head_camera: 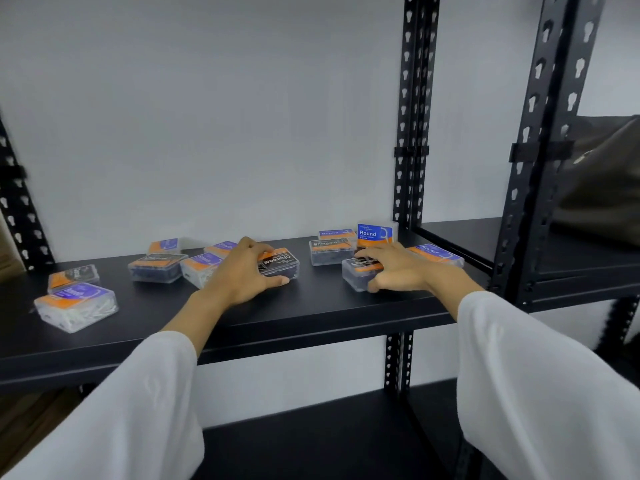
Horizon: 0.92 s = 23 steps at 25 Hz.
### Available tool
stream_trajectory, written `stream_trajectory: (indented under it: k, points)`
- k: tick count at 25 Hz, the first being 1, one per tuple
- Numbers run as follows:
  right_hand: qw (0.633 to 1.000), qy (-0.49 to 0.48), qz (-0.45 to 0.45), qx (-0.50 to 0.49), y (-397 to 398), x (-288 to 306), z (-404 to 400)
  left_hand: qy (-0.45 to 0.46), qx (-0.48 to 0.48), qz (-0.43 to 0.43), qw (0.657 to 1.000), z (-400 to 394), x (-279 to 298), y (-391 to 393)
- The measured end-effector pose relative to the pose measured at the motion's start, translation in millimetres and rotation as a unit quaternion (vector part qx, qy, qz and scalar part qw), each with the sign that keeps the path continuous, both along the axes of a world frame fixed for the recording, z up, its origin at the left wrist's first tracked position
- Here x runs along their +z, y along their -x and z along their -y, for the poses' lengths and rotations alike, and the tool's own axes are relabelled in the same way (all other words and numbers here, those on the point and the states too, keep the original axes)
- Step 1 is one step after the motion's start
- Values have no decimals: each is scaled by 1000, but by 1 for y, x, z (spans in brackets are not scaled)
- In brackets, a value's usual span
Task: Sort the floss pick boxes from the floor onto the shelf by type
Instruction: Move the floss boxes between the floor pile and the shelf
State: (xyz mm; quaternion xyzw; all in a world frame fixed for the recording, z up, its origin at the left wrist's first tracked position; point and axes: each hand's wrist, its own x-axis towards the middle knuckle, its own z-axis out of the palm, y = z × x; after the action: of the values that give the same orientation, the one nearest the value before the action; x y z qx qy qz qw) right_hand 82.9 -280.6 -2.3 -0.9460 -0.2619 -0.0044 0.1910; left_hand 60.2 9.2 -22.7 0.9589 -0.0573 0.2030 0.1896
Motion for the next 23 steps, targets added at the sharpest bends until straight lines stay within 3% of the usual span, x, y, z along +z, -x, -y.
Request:
stream_trajectory:
  k: [8, 14, 19, 23]
  points:
    - [982, -178, 58, -13, 40, -25, -19, 44, -10, 35, 998, 16, 6, 43]
    - [970, -218, 109, -19, 107, -47, -25, 90, -1, 122, 988, 15, -11, 128]
    - [975, -204, 90, -19, 162, -122, -28, 120, 23, 144, 982, 13, -86, 197]
    - [987, -157, 5, -40, 185, -219, -31, 138, 14, 58, 989, 14, -185, 224]
